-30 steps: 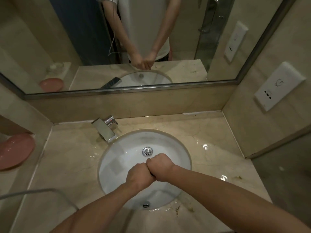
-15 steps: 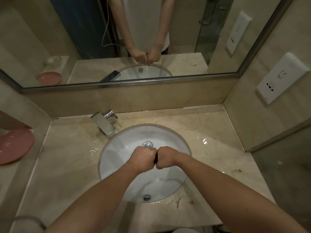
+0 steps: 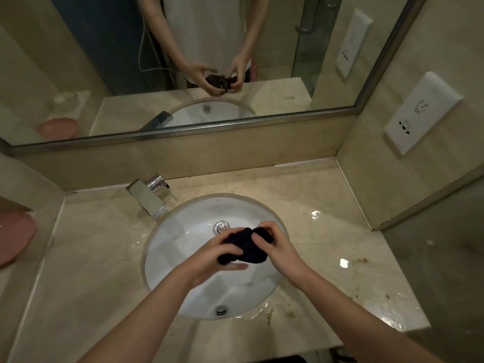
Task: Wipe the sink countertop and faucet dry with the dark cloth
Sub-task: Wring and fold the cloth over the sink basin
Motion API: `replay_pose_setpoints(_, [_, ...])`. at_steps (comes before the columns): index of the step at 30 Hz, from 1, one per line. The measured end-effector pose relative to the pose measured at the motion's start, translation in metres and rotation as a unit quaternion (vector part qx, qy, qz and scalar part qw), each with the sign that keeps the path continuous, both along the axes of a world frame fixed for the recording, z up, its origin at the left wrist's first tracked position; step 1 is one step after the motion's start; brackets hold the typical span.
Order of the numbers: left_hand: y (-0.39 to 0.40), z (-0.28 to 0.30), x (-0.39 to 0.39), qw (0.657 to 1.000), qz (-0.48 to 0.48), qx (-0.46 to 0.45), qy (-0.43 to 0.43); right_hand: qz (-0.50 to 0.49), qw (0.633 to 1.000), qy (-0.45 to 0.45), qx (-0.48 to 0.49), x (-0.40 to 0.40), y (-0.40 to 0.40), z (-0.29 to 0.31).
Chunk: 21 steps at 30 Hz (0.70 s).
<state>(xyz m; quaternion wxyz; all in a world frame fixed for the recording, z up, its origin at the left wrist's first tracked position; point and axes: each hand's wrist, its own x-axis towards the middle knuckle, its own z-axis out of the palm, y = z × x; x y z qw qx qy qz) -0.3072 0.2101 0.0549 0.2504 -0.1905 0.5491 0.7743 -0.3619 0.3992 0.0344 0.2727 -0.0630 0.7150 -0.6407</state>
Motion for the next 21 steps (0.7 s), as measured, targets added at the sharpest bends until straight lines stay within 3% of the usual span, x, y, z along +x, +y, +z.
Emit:
replay_pose_setpoints(1, [0.009, -0.001, 0.003, 1.000, 0.006, 0.026, -0.014, -0.019, 0.999, 0.038, 0.013, 0.001, 0.006, -0.002])
replay_pose_setpoints(3, [0.030, -0.005, 0.006, 0.998, -0.023, -0.055, -0.018, -0.050, 0.996, 0.076, 0.027, 0.003, 0.016, -0.003])
replay_pose_setpoints(5, [0.050, -0.015, 0.004, 0.992, -0.013, -0.124, -0.016, -0.093, 0.994, 0.059, 0.021, 0.003, 0.029, 0.001])
replay_pose_setpoints(9, [0.076, -0.022, -0.008, 0.992, 0.039, -0.117, -0.026, -0.184, 0.971, -0.129, -0.082, -0.003, 0.067, 0.006])
replay_pose_setpoints(12, [0.099, -0.029, -0.011, 0.993, 0.049, -0.109, -0.001, -0.194, 0.964, -0.178, -0.044, -0.002, 0.096, 0.002])
replay_pose_setpoints(17, [0.140, -0.040, -0.013, 0.975, 0.143, -0.150, 0.085, -0.088, 0.989, -0.107, 0.052, -0.001, 0.134, 0.013])
replay_pose_setpoints(19, [0.151, -0.038, -0.016, 0.969, 0.146, -0.163, 0.117, 0.009, 0.992, -0.087, 0.086, 0.003, 0.147, 0.017])
replay_pose_setpoints(21, [0.158, -0.037, -0.018, 0.960, 0.121, -0.207, 0.147, 0.082, 0.985, -0.007, 0.154, 0.010, 0.159, 0.016])
